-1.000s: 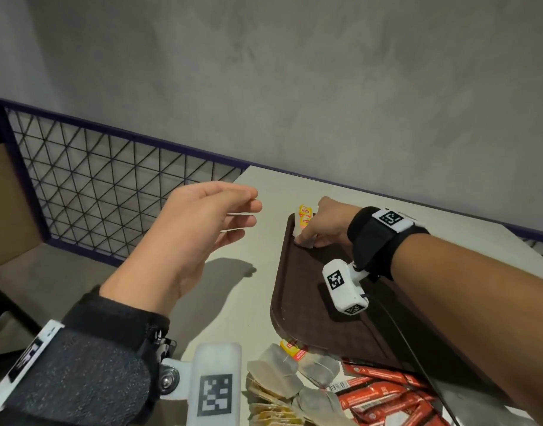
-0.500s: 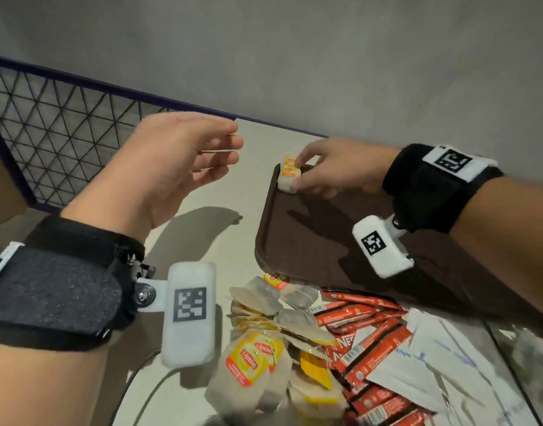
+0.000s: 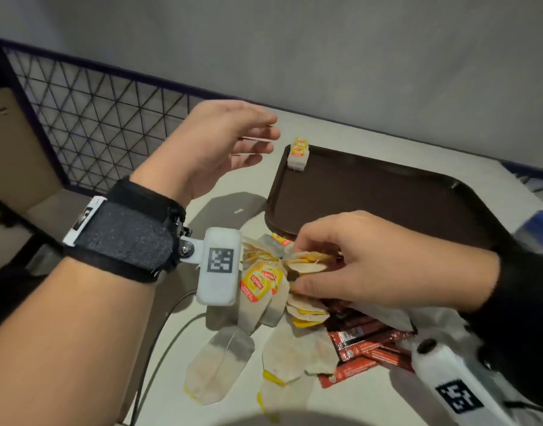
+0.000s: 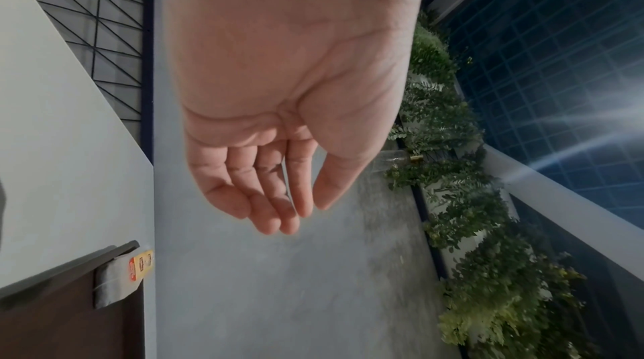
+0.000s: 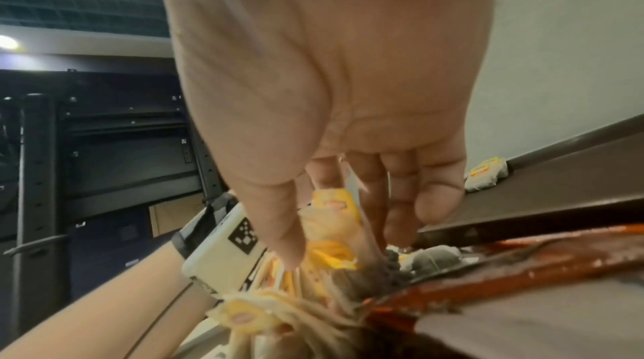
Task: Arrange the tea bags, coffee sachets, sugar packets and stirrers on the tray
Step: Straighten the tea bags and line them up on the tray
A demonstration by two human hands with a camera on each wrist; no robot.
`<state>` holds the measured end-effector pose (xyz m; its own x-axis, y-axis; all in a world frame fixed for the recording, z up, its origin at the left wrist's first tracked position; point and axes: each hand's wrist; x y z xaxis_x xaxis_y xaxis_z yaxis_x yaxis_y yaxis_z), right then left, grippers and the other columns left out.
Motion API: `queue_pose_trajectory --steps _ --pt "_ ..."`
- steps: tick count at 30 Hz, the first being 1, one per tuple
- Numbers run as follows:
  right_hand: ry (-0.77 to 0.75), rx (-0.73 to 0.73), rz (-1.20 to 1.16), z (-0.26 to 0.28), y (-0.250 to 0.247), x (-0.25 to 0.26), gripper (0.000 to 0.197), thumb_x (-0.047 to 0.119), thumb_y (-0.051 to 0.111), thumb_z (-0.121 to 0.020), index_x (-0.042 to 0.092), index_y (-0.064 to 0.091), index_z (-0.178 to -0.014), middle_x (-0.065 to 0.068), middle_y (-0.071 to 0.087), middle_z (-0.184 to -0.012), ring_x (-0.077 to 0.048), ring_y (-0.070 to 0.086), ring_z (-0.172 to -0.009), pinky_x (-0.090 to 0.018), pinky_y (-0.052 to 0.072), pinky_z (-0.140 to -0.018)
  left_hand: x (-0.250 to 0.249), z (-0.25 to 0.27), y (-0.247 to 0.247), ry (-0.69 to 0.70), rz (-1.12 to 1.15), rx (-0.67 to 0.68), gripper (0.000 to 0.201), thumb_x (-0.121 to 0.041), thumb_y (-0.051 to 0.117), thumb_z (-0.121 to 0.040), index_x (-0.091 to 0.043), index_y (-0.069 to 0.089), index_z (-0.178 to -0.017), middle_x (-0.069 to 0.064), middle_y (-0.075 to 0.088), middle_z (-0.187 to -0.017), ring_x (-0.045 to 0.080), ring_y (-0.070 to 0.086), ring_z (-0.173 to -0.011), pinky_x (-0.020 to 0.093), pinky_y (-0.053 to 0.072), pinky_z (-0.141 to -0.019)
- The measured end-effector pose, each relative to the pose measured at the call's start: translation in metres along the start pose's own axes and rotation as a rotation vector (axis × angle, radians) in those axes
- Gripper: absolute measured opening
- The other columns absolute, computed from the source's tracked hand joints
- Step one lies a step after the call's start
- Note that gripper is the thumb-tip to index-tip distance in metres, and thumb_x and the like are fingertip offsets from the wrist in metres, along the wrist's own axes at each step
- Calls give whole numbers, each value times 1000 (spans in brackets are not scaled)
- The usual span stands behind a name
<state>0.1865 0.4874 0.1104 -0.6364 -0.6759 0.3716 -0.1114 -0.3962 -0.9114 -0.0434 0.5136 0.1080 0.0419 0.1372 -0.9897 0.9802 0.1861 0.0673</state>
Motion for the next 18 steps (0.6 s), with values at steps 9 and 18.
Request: queue_pose_trajectory --steps 9,18 --pt "77 -20 -396 -2 1 -13 11 33 73 -93 24 80 -90 1 78 -88 -24 74 -87 -53 59 -84 3 3 10 -44 -42 129 14 -21 72 -95 -12 73 -106 7 79 -97 17 71 -82 31 55 -79" --pt "-77 -359 -483 2 -31 -17 10 22 76 -89 21 78 -99 -3 78 -85 -20 70 -73 -41 58 -71 -4 11 16 -7 -58 270 29 -29 68 -96 -6 72 -114 11 79 -109 21 73 -94 34 57 -87"
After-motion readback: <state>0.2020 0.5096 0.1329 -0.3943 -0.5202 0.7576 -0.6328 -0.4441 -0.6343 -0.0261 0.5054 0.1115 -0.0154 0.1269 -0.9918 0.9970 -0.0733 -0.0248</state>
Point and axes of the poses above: each hand's wrist, its own z-axis away from the middle knuckle, its own y-axis out of the palm, x = y × z
